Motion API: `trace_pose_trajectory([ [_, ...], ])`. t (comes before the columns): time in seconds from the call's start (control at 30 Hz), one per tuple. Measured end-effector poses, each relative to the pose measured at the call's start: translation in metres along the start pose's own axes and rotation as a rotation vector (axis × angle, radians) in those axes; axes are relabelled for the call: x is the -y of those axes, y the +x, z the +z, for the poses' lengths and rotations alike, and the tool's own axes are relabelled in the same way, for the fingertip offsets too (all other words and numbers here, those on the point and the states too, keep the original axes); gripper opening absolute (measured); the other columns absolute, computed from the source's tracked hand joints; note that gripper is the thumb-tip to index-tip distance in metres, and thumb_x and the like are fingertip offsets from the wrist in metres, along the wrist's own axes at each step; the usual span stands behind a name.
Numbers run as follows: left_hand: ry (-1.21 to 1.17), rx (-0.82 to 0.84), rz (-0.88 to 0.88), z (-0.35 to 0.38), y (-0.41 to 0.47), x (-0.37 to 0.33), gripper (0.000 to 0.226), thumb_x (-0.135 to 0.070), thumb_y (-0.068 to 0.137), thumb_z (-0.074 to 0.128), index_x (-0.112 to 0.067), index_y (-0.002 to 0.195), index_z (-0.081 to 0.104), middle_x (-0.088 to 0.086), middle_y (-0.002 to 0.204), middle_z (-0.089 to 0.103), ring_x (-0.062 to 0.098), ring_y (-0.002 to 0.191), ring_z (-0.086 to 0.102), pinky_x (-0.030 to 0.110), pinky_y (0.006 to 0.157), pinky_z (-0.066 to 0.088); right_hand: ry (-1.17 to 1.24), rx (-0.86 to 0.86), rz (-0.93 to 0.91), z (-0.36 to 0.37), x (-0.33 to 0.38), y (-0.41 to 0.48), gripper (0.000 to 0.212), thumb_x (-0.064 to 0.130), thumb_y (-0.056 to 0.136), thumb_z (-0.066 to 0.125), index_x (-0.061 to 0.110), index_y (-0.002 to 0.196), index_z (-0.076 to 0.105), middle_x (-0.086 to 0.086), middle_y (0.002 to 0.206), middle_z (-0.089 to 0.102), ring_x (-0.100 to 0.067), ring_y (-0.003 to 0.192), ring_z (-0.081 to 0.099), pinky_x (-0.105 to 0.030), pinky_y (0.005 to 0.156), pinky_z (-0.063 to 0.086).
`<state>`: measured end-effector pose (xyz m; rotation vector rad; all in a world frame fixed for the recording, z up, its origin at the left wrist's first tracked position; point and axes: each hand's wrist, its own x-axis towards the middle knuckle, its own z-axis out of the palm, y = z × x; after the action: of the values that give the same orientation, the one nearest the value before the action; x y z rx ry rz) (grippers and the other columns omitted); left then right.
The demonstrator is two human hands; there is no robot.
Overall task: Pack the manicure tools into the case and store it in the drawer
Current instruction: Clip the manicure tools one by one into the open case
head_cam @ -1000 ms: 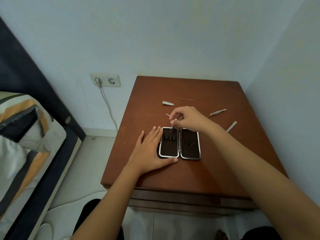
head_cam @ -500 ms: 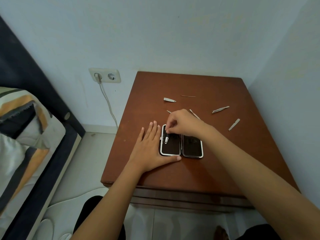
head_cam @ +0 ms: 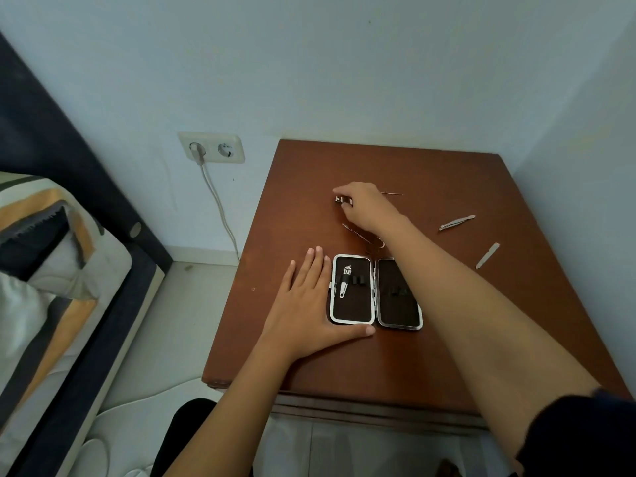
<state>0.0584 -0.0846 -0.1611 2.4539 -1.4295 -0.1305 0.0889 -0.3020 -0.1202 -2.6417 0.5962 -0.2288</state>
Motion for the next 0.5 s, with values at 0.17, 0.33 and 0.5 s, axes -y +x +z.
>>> trace_pose_trajectory([
  [0.17, -0.005, 0.004, 0.004, 0.001, 0.004, 0.001, 0.128, -0.094, 0.056, 0.029, -0.014, 0.150, -0.005, 0.003, 0.159, -0.009, 0.013, 0.144, -0.018, 0.034, 0.116, -0.012, -0.052, -0.091, -0.008, 0.002, -0.008, -0.003, 0.036, -0.001, 0.087, 0.050, 0.015, 0.118, 0.058, -0.011, 0.110, 0.060, -0.028, 0.103, 0.056, -0.043, 0.088, 0.050],
  [0.33, -0.005, 0.023, -0.014, 0.005, 0.011, 0.013, 0.128, -0.094, 0.055, 0.030, -0.014, 0.150, -0.002, 0.003, 0.159, -0.007, 0.012, 0.144, -0.016, 0.033, 0.116, -0.012, 0.267, -0.164, 0.009, 0.003, -0.009, -0.023, 0.037, -0.001, 0.086, 0.050, 0.018, 0.118, 0.057, -0.005, 0.094, 0.051, -0.011, 0.078, 0.048, -0.023, 0.077, 0.043],
  [0.5, -0.012, 0.035, -0.032, 0.012, 0.019, 0.025, 0.128, -0.093, 0.055, 0.032, -0.015, 0.150, 0.000, 0.003, 0.160, -0.005, 0.012, 0.145, -0.014, 0.034, 0.116, -0.011, 0.501, -0.092, -0.018, 0.009, -0.005, -0.051, 0.021, 0.003, 0.079, 0.063, 0.017, 0.095, 0.064, -0.004, 0.081, 0.059, -0.014, 0.071, 0.054, -0.027, 0.072, 0.047],
])
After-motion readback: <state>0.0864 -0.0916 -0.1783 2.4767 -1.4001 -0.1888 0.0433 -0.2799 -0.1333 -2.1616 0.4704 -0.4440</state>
